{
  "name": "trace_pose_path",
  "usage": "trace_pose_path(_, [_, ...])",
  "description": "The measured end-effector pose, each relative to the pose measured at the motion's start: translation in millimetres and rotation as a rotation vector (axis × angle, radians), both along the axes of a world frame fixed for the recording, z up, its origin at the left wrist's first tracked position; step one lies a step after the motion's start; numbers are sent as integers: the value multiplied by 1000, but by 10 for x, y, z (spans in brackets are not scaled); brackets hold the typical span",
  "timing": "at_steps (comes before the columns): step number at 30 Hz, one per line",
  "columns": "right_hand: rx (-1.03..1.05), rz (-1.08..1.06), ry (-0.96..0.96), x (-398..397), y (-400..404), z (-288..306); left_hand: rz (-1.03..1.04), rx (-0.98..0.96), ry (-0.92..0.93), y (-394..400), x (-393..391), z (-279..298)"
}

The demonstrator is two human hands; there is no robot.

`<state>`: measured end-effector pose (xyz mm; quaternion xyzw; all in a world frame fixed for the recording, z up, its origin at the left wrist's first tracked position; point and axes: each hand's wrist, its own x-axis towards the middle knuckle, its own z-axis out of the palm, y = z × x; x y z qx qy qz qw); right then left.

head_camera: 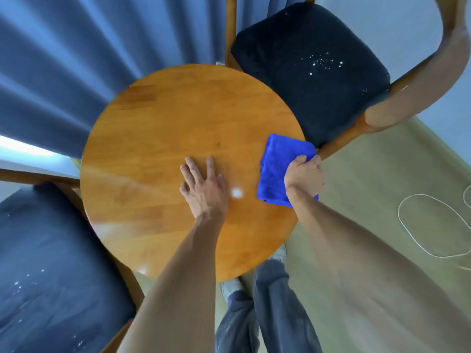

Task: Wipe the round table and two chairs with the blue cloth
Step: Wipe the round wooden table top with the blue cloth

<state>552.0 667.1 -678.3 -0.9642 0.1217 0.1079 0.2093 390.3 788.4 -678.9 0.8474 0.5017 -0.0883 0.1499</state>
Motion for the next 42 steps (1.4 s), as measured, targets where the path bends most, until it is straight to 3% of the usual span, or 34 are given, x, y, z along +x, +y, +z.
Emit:
trace_pose_path(8, [51,-118,145,-791,-474,138,55,-55,-47,-493,-497,92])
trace_pose_path(14, [78,-55,261,-1238,-836,146,114,-62,-132,-1042,-804,217])
trace_pose_path(18, [45,-45,119,-1039,-1081,287,-217,57,-178,-1462,-955,313])
trace_pose_path(21, [111,-83,31,-670,-1181,430,-277,40,-168,-1793,-701,280])
trace_pose_path(25, [167,116,-16,-336,-1186,484,-293,38,-91,-2206,-52,128])
trace_pose_path(29, [152,353,-99,-300,-1248,312,-218,111,7,-2265,96,-89])
trace_pose_path(34, [138,408,-106,-376,-1232,168,-144,141,-74,-2294,-190,-71])
trace_pose_path(42, [162,531,-107,-750,-736,244,74,156,-29,-2178,-1075,-118])
